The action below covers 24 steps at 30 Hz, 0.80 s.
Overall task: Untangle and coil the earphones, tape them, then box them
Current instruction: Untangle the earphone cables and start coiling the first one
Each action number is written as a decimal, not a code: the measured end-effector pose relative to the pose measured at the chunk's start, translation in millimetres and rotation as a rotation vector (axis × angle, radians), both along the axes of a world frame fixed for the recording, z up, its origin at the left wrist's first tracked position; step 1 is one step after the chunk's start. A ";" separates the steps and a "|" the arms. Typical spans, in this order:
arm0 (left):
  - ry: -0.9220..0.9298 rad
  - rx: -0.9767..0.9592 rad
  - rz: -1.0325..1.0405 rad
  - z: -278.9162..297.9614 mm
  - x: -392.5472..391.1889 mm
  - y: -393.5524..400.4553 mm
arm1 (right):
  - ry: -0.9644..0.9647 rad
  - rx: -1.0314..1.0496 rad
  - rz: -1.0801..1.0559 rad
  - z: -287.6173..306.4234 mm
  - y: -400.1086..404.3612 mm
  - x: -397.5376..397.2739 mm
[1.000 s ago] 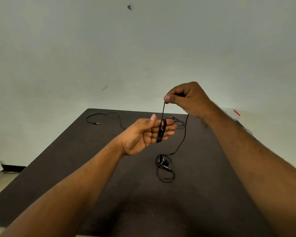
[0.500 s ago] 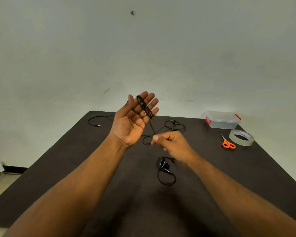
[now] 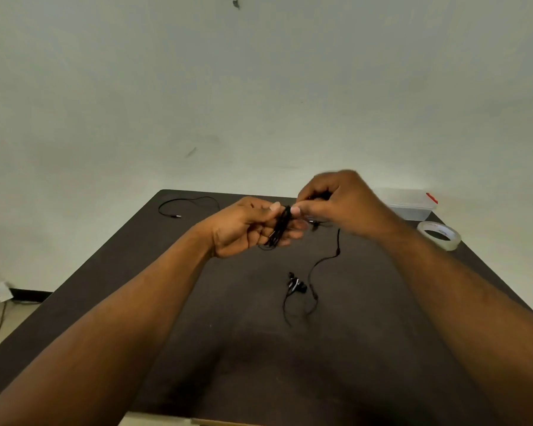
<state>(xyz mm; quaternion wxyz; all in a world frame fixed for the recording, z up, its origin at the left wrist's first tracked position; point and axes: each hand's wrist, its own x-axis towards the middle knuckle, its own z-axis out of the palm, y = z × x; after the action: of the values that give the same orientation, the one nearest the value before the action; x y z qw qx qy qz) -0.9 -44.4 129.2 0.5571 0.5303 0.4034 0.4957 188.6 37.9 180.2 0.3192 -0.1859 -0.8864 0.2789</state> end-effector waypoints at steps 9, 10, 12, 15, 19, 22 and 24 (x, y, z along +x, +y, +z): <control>-0.384 0.163 -0.361 19.7 17.1 -8.2 | 0.358 -0.403 0.030 -6.2 7.7 -11.2; -0.459 0.211 -0.390 25.5 19.2 -7.5 | 0.374 -0.468 0.011 -20.2 3.5 -16.2; -0.562 0.291 -0.344 36.0 20.3 -5.4 | 0.314 -0.489 -0.032 -47.4 -9.1 -22.7; -0.592 0.326 -0.087 38.3 13.8 0.7 | 0.260 -0.450 -0.008 -62.8 -23.3 -24.6; -0.671 0.347 0.154 32.0 10.0 8.6 | 0.089 -0.553 0.039 -49.0 -24.7 -19.2; -0.593 0.353 0.302 37.9 3.3 12.9 | -0.031 -0.551 0.089 -46.0 -27.6 -13.2; -0.347 0.343 0.336 41.4 0.7 12.7 | 0.025 -0.527 0.023 -38.1 -22.3 -7.2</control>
<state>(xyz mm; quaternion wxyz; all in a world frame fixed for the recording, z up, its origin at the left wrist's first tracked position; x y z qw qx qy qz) -0.2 -31.7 170.6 0.4302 0.4496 0.2945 0.7253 181.4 15.6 142.1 0.2673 -0.2490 -0.7812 0.5062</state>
